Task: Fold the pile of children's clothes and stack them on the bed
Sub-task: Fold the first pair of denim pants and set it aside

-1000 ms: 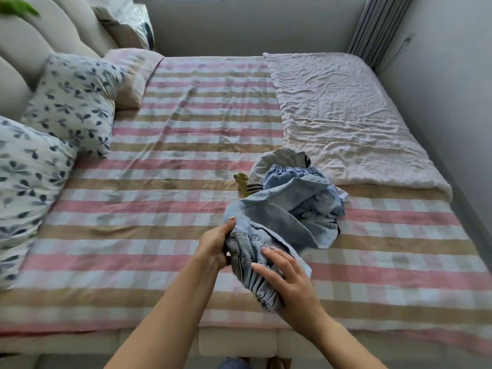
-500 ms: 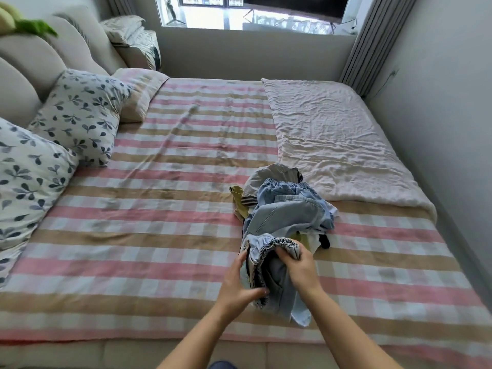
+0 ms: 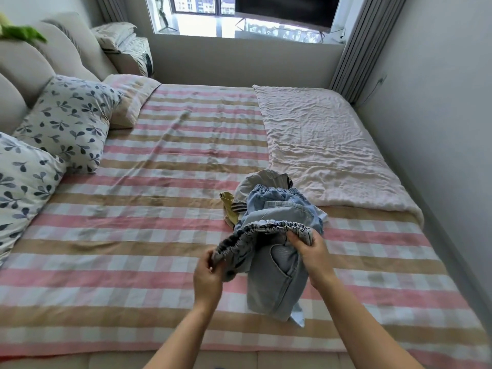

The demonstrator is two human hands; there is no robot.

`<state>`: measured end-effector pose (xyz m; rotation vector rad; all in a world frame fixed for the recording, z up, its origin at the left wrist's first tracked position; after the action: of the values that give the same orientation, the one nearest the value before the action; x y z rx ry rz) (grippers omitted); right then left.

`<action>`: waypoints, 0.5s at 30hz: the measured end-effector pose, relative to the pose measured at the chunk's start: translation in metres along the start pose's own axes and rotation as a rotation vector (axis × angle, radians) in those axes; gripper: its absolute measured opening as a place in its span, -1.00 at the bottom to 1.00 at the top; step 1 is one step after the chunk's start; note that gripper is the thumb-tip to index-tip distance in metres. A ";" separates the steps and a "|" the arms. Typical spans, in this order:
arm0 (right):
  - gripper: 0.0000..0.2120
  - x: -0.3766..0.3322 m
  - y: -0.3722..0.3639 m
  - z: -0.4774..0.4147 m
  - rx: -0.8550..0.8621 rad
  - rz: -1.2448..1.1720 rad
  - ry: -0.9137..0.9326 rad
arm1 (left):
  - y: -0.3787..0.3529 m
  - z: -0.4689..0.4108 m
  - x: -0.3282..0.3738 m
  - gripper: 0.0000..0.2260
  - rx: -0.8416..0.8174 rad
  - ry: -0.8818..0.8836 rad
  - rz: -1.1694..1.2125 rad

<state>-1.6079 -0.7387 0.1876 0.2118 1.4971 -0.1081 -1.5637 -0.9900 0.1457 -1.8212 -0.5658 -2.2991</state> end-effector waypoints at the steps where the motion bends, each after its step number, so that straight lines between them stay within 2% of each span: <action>1: -0.88 -0.009 0.003 -0.004 -0.009 0.025 0.031 | 0.004 -0.009 0.015 -0.81 0.021 -0.014 0.026; 4: -0.93 -0.042 0.008 -0.015 -0.028 0.101 0.144 | 0.009 -0.028 0.063 -0.88 0.040 -0.081 0.060; 7: -0.66 -0.082 0.013 -0.024 0.019 0.102 0.230 | 0.012 -0.037 0.114 -0.89 0.044 -0.168 0.110; 9: -0.60 -0.111 0.015 -0.028 0.066 0.077 0.283 | 0.012 -0.038 0.146 -0.92 0.043 -0.211 0.145; 12: -0.73 -0.151 0.012 -0.030 0.118 0.072 0.366 | 0.007 -0.032 0.185 -0.96 0.040 -0.245 0.199; 14: -0.87 -0.172 0.002 -0.026 0.100 0.053 0.394 | 0.000 -0.023 0.206 -0.95 0.030 -0.279 0.214; 15: -0.88 -0.179 -0.004 -0.023 0.081 0.031 0.407 | -0.005 -0.017 0.215 -0.94 0.023 -0.305 0.202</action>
<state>-1.6441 -0.7487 0.3639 0.3369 1.8947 -0.1056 -1.6341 -0.9682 0.3481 -2.1263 -0.4211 -1.8944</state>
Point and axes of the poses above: each hand's wrist, its own z-axis away from the middle knuckle, its own y-axis out of the back of the hand, x = y × z, the point moved 8 cm from there along -z, towards the middle knuckle, and after that the axes turned 7 degrees about y, right-handed, at the moved point
